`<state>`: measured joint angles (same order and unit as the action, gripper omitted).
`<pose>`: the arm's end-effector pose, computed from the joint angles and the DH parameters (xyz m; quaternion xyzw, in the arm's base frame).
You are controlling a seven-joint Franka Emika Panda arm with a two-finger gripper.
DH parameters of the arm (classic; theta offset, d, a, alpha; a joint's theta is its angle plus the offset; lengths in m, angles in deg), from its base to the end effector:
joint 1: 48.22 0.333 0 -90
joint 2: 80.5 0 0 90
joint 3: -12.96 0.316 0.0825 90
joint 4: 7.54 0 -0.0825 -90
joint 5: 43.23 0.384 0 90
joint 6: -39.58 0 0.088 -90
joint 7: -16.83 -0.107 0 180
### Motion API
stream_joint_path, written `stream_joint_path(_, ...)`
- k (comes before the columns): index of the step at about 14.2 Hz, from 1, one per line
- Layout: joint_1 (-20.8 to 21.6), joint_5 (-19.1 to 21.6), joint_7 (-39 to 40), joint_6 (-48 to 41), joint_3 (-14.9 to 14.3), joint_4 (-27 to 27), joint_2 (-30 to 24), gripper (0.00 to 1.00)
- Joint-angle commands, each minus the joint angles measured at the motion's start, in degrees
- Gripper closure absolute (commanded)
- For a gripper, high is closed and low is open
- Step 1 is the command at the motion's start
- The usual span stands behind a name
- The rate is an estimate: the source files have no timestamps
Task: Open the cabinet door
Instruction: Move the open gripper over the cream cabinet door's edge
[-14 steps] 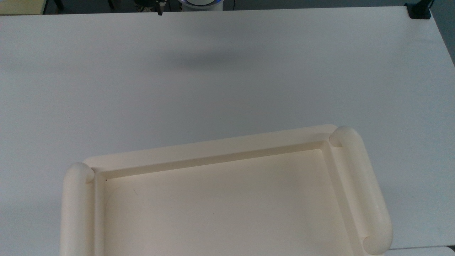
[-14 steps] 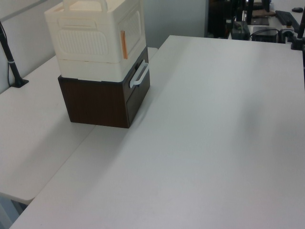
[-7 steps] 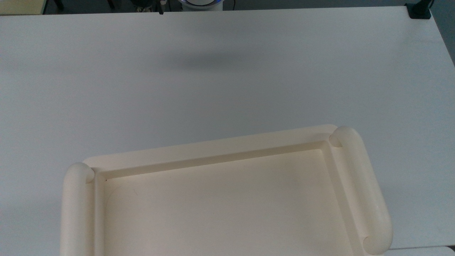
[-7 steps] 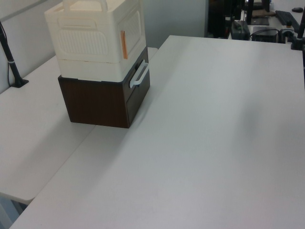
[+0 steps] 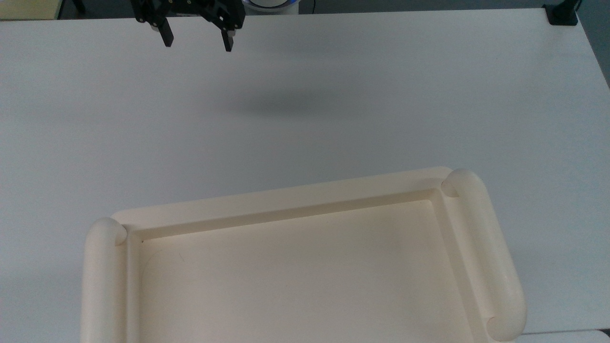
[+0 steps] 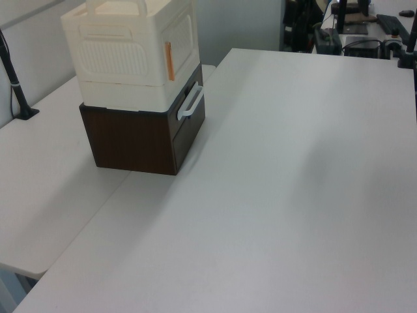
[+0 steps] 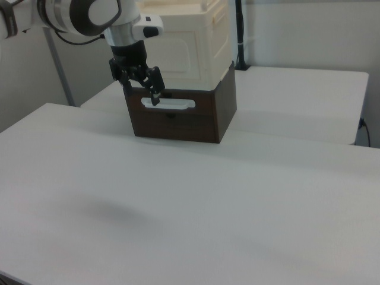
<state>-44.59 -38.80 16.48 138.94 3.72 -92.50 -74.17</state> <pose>0.6027 -0.0464 0.6192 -0.9956 0.0543 -0.0723 0.0264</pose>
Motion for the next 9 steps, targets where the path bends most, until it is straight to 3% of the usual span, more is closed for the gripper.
stream_joint_path(1,3.74,0.94,0.7,5.21,-0.25,1.37,1.83,0.0)
stream_joint_path(5,8.93,1.11,0.52,15.58,-0.25,3.92,7.54,0.0)
stream_joint_path(9,13.76,1.02,-0.18,24.28,-0.87,10.15,13.69,0.0)
